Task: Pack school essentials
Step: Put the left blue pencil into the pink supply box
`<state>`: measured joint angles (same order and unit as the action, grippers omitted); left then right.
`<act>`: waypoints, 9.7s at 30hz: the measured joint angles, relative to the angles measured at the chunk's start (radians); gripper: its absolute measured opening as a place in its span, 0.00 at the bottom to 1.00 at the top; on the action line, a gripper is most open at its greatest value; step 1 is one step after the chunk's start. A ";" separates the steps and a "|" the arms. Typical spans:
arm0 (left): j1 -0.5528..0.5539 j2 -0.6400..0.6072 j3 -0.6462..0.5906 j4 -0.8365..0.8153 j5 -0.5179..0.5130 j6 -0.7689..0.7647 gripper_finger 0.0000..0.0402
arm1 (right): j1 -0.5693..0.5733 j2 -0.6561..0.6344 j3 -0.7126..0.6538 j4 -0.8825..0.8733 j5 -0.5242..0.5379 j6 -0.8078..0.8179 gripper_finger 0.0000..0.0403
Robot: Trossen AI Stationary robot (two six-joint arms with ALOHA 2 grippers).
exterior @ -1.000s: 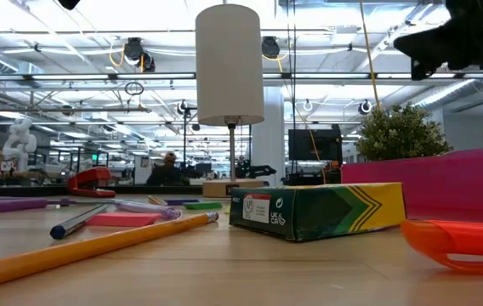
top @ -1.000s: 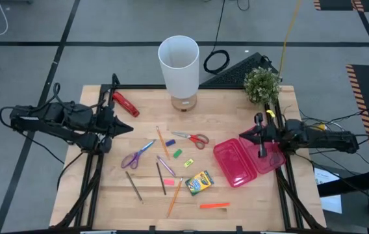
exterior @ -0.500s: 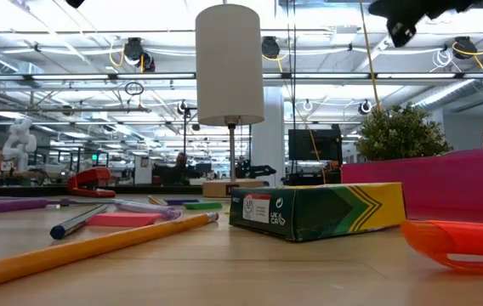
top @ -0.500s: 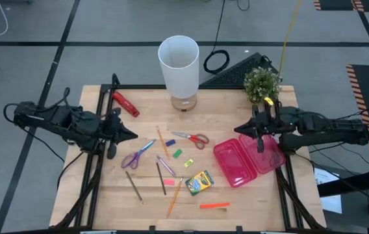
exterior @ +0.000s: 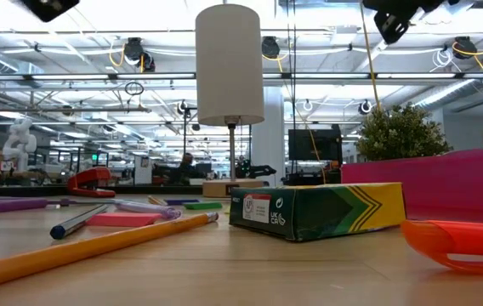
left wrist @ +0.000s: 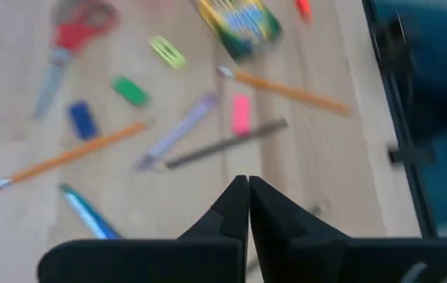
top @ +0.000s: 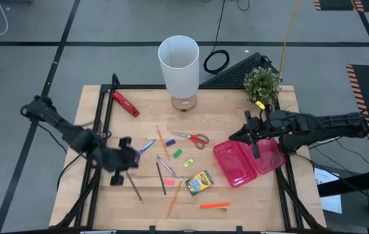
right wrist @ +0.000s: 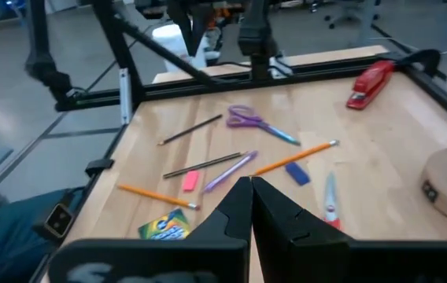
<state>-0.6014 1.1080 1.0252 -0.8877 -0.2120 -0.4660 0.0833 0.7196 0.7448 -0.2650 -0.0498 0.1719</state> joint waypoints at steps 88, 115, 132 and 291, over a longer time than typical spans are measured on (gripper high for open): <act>-0.094 0.445 -0.083 0.019 -0.079 0.381 0.02 | 0.039 0.269 -0.001 0.243 0.180 0.105 0.00; -0.517 0.610 0.080 0.379 -0.041 -0.542 0.33 | 0.036 0.407 -0.001 0.306 0.123 0.098 0.00; -0.549 0.754 0.163 0.142 0.045 -0.622 0.37 | 0.034 0.406 -0.001 0.321 0.123 0.048 0.00; 0.101 0.743 0.510 -0.158 -0.866 0.661 0.39 | 0.095 0.825 0.289 0.316 0.072 0.130 0.03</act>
<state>-0.5008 1.8511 1.5356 -1.0454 -1.0781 0.1949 0.1778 1.5448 1.0340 0.0506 0.0224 0.3018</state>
